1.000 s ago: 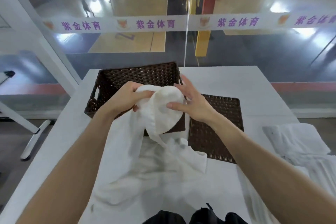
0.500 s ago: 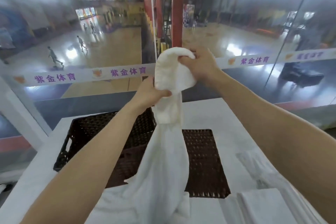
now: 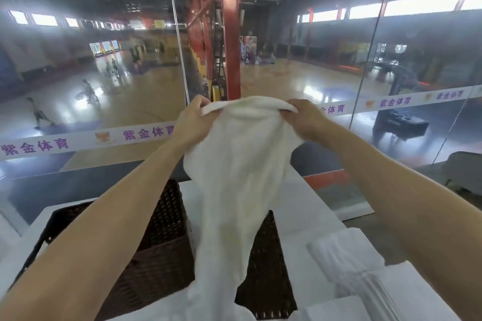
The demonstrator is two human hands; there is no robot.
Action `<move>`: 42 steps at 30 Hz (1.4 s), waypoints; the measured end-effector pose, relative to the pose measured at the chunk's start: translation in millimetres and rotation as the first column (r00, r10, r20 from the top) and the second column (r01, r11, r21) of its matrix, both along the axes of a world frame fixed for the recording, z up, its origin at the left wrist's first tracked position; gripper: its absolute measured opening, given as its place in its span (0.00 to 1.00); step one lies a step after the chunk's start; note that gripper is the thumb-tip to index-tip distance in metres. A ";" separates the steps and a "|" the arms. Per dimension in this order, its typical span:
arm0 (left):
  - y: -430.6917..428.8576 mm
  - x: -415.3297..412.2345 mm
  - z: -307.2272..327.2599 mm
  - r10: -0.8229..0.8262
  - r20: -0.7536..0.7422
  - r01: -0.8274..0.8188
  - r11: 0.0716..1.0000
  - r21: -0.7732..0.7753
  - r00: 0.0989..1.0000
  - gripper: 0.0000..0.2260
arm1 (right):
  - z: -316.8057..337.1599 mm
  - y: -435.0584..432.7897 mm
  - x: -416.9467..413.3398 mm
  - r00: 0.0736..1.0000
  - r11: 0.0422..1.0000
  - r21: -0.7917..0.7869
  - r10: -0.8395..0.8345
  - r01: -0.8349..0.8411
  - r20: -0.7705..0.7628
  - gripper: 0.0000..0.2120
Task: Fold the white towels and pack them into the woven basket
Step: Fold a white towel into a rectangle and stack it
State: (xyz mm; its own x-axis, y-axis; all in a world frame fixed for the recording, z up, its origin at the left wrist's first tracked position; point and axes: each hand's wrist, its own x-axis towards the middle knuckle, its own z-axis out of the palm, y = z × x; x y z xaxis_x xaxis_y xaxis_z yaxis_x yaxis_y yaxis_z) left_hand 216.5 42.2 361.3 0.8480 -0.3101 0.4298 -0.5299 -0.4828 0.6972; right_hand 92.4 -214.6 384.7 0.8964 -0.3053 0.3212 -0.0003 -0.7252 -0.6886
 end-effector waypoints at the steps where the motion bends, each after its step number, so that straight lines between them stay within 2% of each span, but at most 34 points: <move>1: -3.0 -1.6 3.4 -0.037 0.009 0.035 0.990 0.133 0.999 0.20 | -7.0 -12.5 -0.6 1.000 1.000 0.016 0.000 0.000 0.004 0.10; 2: -5.5 -2.4 5.2 -0.071 0.020 0.060 0.938 0.341 0.997 0.23 | -14.1 -24.4 -0.9 1.000 0.999 0.033 0.001 -0.001 0.004 0.07; 3: -8.6 -3.0 4.1 -0.085 0.026 0.056 0.826 0.561 0.996 0.22 | -20.9 -34.8 -1.2 1.000 0.999 0.038 0.016 -0.016 -0.009 0.05; 4: -13.2 -4.9 1.6 -0.074 0.028 0.032 0.697 0.717 0.997 0.17 | -26.8 -43.1 -1.5 0.999 0.999 0.031 0.044 -0.044 -0.028 0.03; 5: -19.6 -4.2 -3.2 -0.045 0.034 0.002 0.620 0.785 0.998 0.13 | -31.3 -48.8 -2.8 0.996 0.997 0.017 0.079 -0.078 -0.035 0.03; 6: -27.1 -4.1 -7.0 -0.021 0.037 -0.016 0.611 0.791 0.999 0.10 | -37.9 -52.8 -3.0 0.994 0.995 0.012 0.104 -0.103 -0.025 0.02; 7: -34.8 -4.2 -10.7 0.002 0.044 -0.036 0.641 0.767 0.999 0.07 | -43.0 -55.6 -3.4 0.991 0.991 0.024 0.133 -0.133 -0.021 0.02; 8: -43.2 -3.9 -13.8 0.019 0.060 -0.057 0.685 0.727 0.998 0.06 | -47.9 -58.2 -4.9 0.987 0.986 0.041 0.160 -0.159 -0.030 0.13; 9: -51.9 -4.2 -16.4 0.040 0.067 -0.074 0.732 0.677 0.997 0.05 | -51.6 -60.9 -9.3 0.981 0.984 0.019 0.175 -0.174 -0.077 0.30; 10: -59.9 -3.6 -18.9 0.065 0.065 -0.091 0.783 0.616 0.996 0.07 | -56.8 -66.1 -10.8 0.972 0.977 -0.069 0.190 -0.201 -0.140 0.45; 11: -68.3 -4.8 -20.8 0.082 0.053 -0.097 0.826 0.555 0.995 0.08 | -63.2 -73.6 -9.1 0.960 0.946 -0.227 0.187 -0.233 -0.208 0.51; 12: -76.8 -7.2 -22.6 0.083 0.046 -0.095 0.856 0.509 0.995 0.09 | -68.1 -82.2 -7.6 0.946 0.882 -0.386 0.166 -0.269 -0.278 0.48; 14: -93.6 -15.2 -23.4 0.066 0.049 -0.081 0.881 0.467 0.997 0.07 | -72.2 -101.2 -4.2 0.939 0.763 -0.581 0.100 -0.284 -0.328 0.25; 15: -99.6 -18.5 -22.1 0.070 0.046 -0.084 0.883 0.461 0.996 0.05 | -71.5 -111.3 -1.6 0.942 0.745 -0.606 0.094 -0.281 -0.321 0.16; 16: -103.3 -19.7 -18.8 0.079 0.033 -0.085 0.881 0.466 0.996 0.08 | -67.3 -121.8 0.2 0.946 0.747 -0.606 0.097 -0.274 -0.308 0.11; 17: -104.5 -19.3 -13.5 0.085 0.017 -0.082 0.870 0.487 0.996 0.17 | -61.4 -133.0 2.7 0.949 0.762 -0.589 0.108 -0.269 -0.295 0.09; 19: -105.1 -15.9 1.6 0.092 0.031 -0.093 0.805 0.586 0.995 0.35 | -46.2 -150.5 11.4 0.956 0.807 -0.523 0.171 -0.275 -0.239 0.11; 20: -105.8 -11.8 10.1 0.082 0.048 -0.094 0.763 0.639 0.995 0.36 | -37.7 -156.4 17.4 0.958 0.826 -0.490 0.206 -0.280 -0.201 0.13; 24: -117.4 5.4 50.1 0.087 0.179 -0.192 0.641 0.743 0.980 0.13 | -7.3 -159.3 42.4 0.954 0.885 -0.358 0.285 -0.299 -0.091 0.13; 25: -120.0 10.2 58.3 0.111 0.204 -0.229 0.615 0.755 0.973 0.11 | -3.2 -160.8 48.3 0.949 0.906 -0.285 0.306 -0.314 -0.072 0.12; 26: -122.8 16.3 65.1 0.142 0.195 -0.241 0.580 0.778 0.971 0.13 | -0.4 -163.4 55.3 0.945 0.919 -0.223 0.317 -0.326 -0.077 0.16; 27: -125.2 22.1 70.0 0.159 0.171 -0.231 0.542 0.808 0.972 0.17 | 0.3 -167.0 63.6 0.941 0.917 -0.217 0.318 -0.336 -0.112 0.22; 29: -126.3 40.4 66.9 0.145 0.109 -0.167 0.485 0.858 0.983 0.18 | -2.2 -172.0 81.1 0.931 0.858 -0.378 0.270 -0.349 -0.246 0.29; 31: -130.0 62.5 51.7 0.127 0.045 -0.096 0.434 0.896 0.991 0.14 | -9.8 -177.4 103.4 0.894 0.774 -0.483 0.236 -0.409 -0.380 0.26; 32: -132.3 73.1 41.4 0.143 0.022 -0.080 0.410 0.908 0.989 0.16 | -14.0 -180.6 113.6 0.865 0.754 -0.486 0.217 -0.443 -0.451 0.20; 34: -134.4 97.3 16.1 0.171 -0.031 -0.042 0.406 0.913 0.985 0.18 | -24.0 -187.6 133.3 0.797 0.731 -0.464 0.181 -0.501 -0.576 0.13; 37: -141.8 118.7 -13.5 0.236 0.031 -0.127 0.408 0.904 0.971 0.11 | -36.3 -193.7 162.3 0.757 0.713 -0.487 0.094 -0.504 -0.646 0.12; 39: -150.5 138.6 -19.1 0.299 0.057 -0.203 0.483 0.852 0.952 0.08 | -39.8 -197.1 183.5 0.798 0.682 -0.581 0.007 -0.445 -0.602 0.13; 41: -159.3 155.5 -8.2 0.340 0.020 -0.227 0.583 0.780 0.940 0.09 | -34.7 -202.7 201.1 0.881 0.666 -0.682 -0.077 -0.303 -0.467 0.16; 42: -162.4 162.8 2.7 0.357 0.047 -0.274 0.619 0.736 0.933 0.09 | -27.3 -206.2 208.2 0.920 0.693 -0.692 -0.108 -0.202 -0.377 0.16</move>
